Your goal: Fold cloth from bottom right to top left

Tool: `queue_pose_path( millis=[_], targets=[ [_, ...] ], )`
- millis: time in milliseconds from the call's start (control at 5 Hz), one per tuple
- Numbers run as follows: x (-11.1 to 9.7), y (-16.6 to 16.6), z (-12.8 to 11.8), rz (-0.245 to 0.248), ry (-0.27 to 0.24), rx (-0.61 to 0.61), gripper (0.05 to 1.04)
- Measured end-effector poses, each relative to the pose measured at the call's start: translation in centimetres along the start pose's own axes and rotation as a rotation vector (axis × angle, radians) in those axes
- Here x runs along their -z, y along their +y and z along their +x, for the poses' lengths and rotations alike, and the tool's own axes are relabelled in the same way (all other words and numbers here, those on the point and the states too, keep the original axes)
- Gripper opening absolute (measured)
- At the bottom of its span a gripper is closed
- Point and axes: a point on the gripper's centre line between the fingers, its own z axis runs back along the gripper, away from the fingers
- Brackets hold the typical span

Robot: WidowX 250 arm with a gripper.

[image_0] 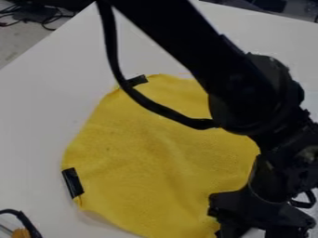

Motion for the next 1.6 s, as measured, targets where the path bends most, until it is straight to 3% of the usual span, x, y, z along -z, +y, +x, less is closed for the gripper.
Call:
queue_pose_path(
  millis=[200,400,600,800,1200,1400,1600],
  targets=[
    [0.0,0.1,0.1,0.001,0.001,-0.004,0.462],
    [-0.3,0.5,0.2,0.027,0.005,0.013,0.258],
    [-1.7,1.7,1.3,0.070,0.023,0.017,0.115],
    [-5.2,2.1,2.5,0.056,0.006,0.017,0.056],
    [-8.4,6.8,7.1,0.062,0.008,0.073,0.053],
    [-8.3,10.6,10.1,0.048,-0.029,0.137,0.053],
    [-6.9,14.6,13.3,0.025,-0.022,0.201,0.053]
  ],
)
